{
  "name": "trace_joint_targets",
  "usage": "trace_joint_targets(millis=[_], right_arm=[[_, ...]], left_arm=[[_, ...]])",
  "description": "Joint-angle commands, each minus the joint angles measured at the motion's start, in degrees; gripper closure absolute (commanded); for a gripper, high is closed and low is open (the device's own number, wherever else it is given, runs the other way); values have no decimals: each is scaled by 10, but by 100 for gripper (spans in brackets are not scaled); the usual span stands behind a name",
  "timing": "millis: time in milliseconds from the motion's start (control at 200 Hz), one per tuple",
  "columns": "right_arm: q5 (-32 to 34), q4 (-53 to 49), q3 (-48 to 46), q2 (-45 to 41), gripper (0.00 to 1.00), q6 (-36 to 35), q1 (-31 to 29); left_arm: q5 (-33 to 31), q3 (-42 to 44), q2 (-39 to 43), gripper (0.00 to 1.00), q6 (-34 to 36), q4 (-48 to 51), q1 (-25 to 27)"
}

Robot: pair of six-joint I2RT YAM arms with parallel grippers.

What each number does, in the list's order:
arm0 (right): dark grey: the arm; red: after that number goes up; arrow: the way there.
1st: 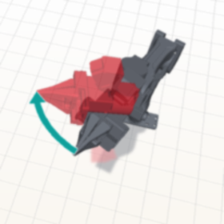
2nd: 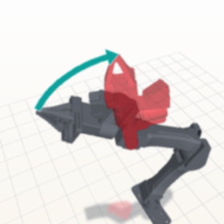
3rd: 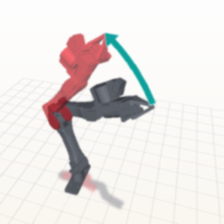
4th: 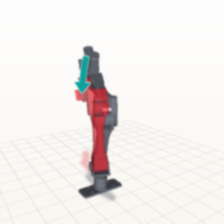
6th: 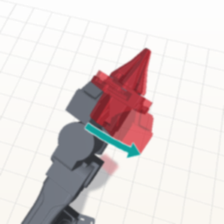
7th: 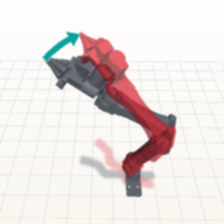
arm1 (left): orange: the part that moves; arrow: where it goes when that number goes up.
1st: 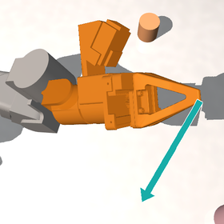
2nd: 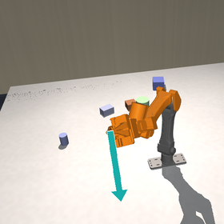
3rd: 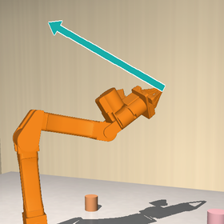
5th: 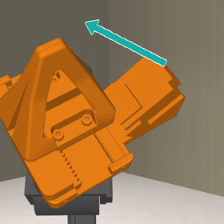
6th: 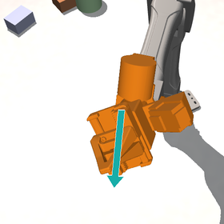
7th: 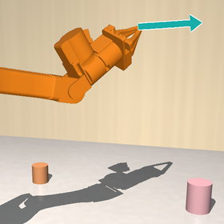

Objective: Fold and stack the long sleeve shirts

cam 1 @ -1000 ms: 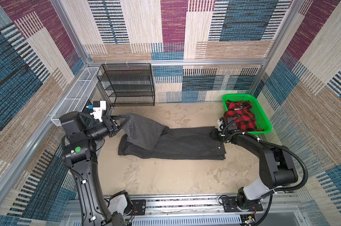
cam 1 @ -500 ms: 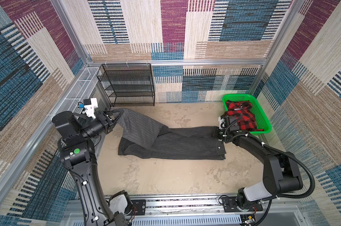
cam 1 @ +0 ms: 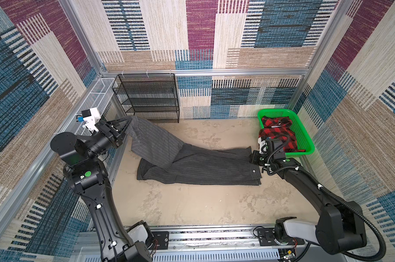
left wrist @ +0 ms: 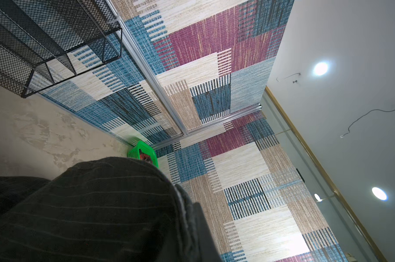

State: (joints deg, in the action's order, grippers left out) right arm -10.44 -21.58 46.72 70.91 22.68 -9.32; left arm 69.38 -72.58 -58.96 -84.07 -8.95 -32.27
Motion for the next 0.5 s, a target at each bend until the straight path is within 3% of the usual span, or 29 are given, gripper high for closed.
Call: trace_joint_targets(millis=[0, 225, 496], right_arm=[[5, -6, -21, -21, 98, 27, -1], [4, -9, -69, -45, 98, 62, -2], [29, -1, -112, -7, 97, 83, -3]], left_arm=[[20, -7, -4, 100, -39, -70, -2], [44, 2, -15, 100, -68, -110, -17], [54, 15, -32, 100, -120, -183, -30]])
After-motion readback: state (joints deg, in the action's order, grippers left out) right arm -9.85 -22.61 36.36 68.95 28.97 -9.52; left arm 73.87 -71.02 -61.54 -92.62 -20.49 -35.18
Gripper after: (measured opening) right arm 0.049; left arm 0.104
